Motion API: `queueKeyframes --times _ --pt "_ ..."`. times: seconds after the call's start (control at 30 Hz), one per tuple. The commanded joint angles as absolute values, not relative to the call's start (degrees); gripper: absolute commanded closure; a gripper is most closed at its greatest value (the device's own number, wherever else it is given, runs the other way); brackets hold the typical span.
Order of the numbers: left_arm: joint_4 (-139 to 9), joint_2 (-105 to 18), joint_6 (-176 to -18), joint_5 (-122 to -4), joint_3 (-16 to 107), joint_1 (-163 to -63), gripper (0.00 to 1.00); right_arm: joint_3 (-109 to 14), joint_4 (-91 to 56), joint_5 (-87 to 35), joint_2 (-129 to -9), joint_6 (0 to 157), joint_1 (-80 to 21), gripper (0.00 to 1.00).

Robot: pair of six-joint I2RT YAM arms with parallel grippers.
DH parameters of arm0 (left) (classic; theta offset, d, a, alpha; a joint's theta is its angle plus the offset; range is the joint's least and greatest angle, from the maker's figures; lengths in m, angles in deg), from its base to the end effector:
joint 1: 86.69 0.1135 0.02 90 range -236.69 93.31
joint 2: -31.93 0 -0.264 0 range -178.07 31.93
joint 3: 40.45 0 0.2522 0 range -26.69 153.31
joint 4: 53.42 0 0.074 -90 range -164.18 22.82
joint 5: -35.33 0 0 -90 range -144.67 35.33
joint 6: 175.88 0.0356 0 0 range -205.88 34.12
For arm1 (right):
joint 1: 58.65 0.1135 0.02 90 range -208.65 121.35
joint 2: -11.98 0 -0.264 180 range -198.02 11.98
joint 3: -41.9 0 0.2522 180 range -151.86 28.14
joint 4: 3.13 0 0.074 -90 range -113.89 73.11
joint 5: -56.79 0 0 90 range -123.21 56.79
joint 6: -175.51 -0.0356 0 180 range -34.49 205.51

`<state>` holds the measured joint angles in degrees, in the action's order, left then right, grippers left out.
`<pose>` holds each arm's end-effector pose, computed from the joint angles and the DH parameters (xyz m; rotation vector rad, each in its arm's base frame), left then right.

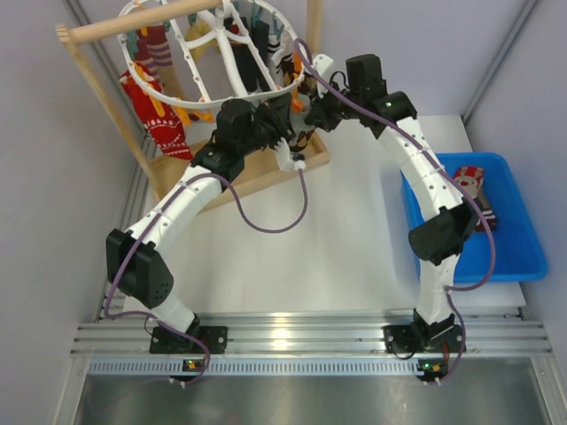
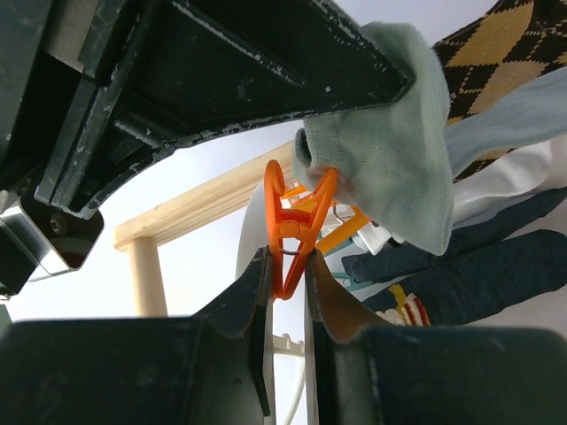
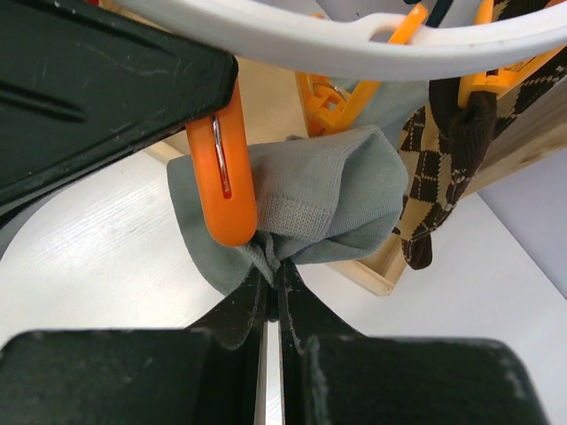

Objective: Clip the socks to the hanger
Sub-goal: Clamp the sock onto the hanger.

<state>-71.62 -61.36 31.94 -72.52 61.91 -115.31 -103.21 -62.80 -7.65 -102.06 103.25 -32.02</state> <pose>0.3378 -0.1967 0.3997 1.7810 0.2871 0.8699 0.3835 0.2095 0.4340 -1.0269 1.7890 0.5564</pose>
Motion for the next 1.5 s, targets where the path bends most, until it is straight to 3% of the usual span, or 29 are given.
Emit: queueKeyframes --times 0.0,0.53,0.77,1.33,1.47 --pt "-88.62 -63.96 66.61 -80.69 56.72 -119.73 1.0 -105.9 -59.08 -7.2 -99.29 102.21 -30.7 1.0" --pt "-89.32 -64.4 66.53 -79.11 54.61 -120.26 1.0 -105.11 -57.77 -6.32 -97.45 101.51 -30.35 1.0" --pt "-90.11 -64.31 66.44 -77.44 53.64 -120.26 1.0 -94.3 -47.05 -6.15 -91.38 99.57 -30.52 1.0" --pt "-87.39 -64.92 66.44 -77.7 54.79 -120.26 1.0 -91.57 -44.84 -3.68 -91.64 98.69 -29.47 1.0" --pt "-86.61 -64.75 66.44 -79.02 54.26 -120.26 0.85 -92.27 -44.49 -3.94 -91.64 98.78 -29.47 1.0"
